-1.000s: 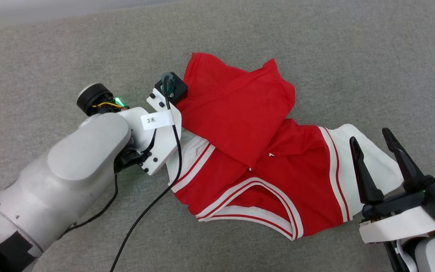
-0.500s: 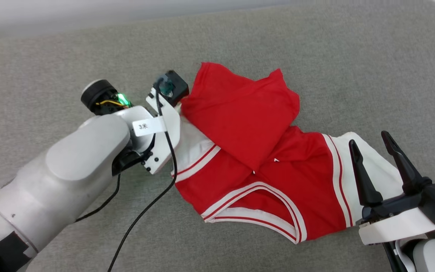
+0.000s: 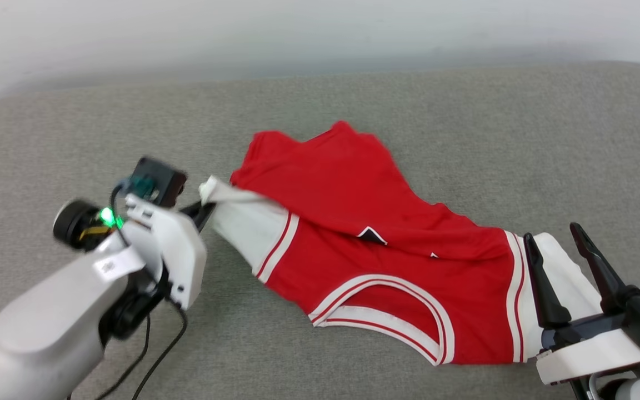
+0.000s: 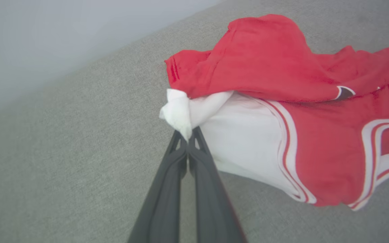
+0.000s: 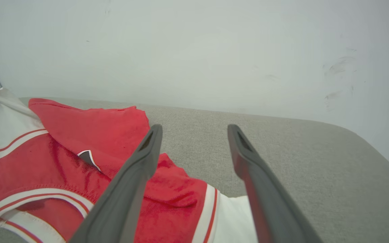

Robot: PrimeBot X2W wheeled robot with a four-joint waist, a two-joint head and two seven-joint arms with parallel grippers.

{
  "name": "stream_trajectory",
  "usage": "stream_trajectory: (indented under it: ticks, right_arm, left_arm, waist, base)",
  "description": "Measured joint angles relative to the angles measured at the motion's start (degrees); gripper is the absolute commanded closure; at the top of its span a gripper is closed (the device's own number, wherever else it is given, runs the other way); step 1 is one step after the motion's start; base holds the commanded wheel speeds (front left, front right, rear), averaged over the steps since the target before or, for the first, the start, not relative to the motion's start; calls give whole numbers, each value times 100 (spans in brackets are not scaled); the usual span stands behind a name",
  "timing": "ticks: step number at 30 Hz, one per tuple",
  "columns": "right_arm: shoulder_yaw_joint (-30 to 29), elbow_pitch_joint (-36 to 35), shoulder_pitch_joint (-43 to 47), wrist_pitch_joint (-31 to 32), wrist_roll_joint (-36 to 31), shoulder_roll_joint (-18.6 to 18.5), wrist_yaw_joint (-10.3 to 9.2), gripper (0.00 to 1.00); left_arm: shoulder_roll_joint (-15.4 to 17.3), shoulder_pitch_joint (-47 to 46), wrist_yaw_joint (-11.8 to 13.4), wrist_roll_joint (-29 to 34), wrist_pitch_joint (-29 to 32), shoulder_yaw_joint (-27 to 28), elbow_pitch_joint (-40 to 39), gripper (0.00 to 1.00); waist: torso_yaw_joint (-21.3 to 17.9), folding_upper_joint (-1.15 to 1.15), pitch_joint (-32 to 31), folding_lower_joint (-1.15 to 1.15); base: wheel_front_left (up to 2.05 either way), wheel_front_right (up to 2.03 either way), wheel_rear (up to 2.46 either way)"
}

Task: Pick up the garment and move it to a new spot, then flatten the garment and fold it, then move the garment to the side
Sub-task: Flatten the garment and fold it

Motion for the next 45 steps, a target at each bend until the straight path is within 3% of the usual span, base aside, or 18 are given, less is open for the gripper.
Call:
stream_trajectory:
  ticks: [7, 11, 16, 25, 26, 27, 33, 37, 41, 45]
  right_arm:
    - [-79, 3, 171, 14, -27, 0, 0, 0]
    - [-129, 51, 208, 20, -41, -26, -1, 0]
    - [-149, 143, 255, 99, -41, -77, -1, 0]
    - [-152, 312, 263, 269, 4, -196, -1, 0]
    - [-155, 323, 281, 275, 12, -202, 0, 0]
    - [-164, 332, 296, 275, 21, -208, -1, 0]
    - [-218, 346, 344, 275, 55, -213, -1, 0]
    - [-237, 347, 423, 274, 62, -189, 0, 0]
    - [-264, 344, 455, 272, 62, -153, -1, 0]
    - [-272, 332, 456, 274, 62, -144, -1, 0]
  left_arm:
    - [642, 1283, 798, -620, -493, 349, -715, 100]
    - [771, 1972, 1126, -987, -768, 468, -954, 100]
    - [703, 2586, 1221, -1330, -1014, 483, -693, 100]
    - [233, 2844, 969, -1472, -1223, 370, 215, 100]
    - [165, 2844, 969, -1447, -1321, 379, 294, 40]
    - [114, 2844, 970, -1422, -1411, 386, 368, 0]
    - [92, 2761, 1070, -1152, -1937, 512, 467, 0]
    - [287, 2548, 1077, -979, -1957, 546, 132, 0]
    - [670, 2148, 1059, -745, -1586, 491, -287, 0]
    - [1094, 1686, 915, -568, -756, 308, -723, 0]
  waist:
    - [215, 0, -188, 0]
    - [274, 0, -231, 0]
    - [300, 0, -232, 0]
    - [312, 0, -263, 0]
    - [319, 0, -282, 0]
    - [326, 0, -305, 0]
    - [363, 0, -457, 0]
    - [396, 0, -550, 0]
    - [436, 0, -603, 0]
    - [457, 0, -601, 0]
  base:
    - [0, 0, 0]
    - [0, 0, 0]
    - [0, 0, 0]
    - [0, 0, 0]
    - [0, 0, 0]
    - [0, 0, 0]
    - [0, 0, 0]
    - [0, 0, 0]
    - [0, 0, 0]
    - [0, 0, 0]
